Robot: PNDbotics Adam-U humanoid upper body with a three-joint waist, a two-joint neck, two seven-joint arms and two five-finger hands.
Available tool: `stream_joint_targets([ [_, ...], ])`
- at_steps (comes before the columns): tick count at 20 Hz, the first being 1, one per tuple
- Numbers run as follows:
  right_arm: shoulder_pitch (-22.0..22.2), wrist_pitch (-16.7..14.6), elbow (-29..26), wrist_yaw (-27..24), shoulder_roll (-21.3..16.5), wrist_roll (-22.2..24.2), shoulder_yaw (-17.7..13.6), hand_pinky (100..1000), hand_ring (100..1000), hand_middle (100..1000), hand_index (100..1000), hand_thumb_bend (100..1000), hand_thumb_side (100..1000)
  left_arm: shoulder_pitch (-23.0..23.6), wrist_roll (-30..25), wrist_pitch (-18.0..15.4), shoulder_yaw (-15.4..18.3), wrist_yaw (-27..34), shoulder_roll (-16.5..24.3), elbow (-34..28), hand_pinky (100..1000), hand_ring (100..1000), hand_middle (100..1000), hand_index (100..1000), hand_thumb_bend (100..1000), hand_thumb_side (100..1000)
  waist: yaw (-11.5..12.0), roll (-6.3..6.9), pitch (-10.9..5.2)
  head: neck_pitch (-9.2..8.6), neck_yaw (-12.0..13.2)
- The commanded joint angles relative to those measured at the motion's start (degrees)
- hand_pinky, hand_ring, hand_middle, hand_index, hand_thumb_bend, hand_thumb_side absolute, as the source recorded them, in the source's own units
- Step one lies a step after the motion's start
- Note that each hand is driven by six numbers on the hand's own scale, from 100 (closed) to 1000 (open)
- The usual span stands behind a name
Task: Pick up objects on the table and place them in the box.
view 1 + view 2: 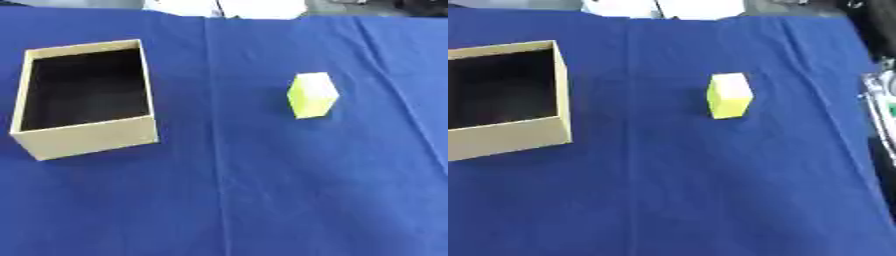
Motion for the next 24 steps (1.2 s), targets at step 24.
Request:
stream_joint_targets([
  [24,-13.1,1.48,7.37,7.9,-15.77,8.65,11.21,823,863,836,887,100,621,-0.23,-1.09,0.2,-0.26,-0.19,1.34,-0.9,907,666,617,675,328,830,0.98,-0.64,-0.54,-0.56,-0.62],
])
